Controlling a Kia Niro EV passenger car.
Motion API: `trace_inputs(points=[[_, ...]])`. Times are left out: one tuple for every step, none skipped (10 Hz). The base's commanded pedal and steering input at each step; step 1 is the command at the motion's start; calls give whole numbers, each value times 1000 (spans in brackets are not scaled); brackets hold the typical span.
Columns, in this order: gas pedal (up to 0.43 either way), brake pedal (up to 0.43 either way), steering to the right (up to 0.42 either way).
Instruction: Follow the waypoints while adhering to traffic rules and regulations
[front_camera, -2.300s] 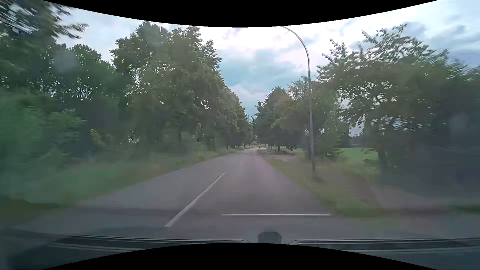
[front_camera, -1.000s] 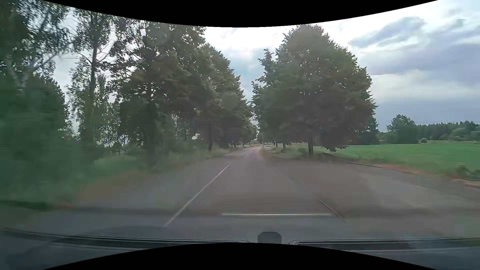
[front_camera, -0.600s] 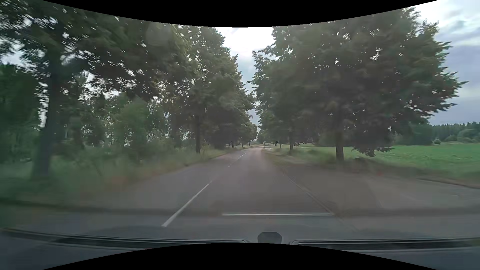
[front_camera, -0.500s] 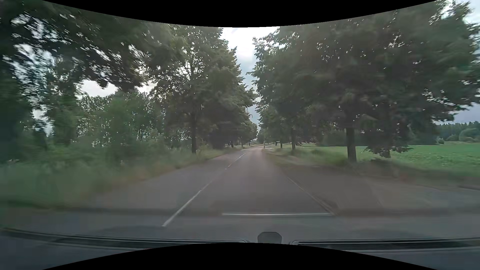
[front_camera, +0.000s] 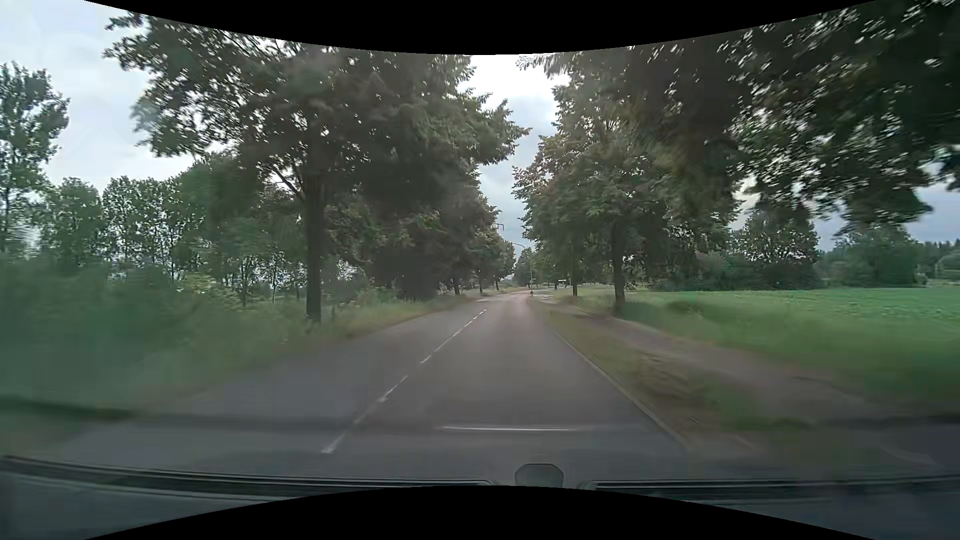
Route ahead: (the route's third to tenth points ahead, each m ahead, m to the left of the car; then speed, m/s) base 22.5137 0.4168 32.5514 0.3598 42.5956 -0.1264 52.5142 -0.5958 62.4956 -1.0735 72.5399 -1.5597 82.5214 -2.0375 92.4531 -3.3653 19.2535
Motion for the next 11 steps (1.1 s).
trace_inputs(points=[[110, 0, -1], [110, 0, -1], [110, 0, -1], [110, 0, -1], [110, 0, -1], [110, 0, 0], [98, 0, 0], [87, 0, 1], [67, 0, 1], [59, 0, 1], [59, 0, 2]])
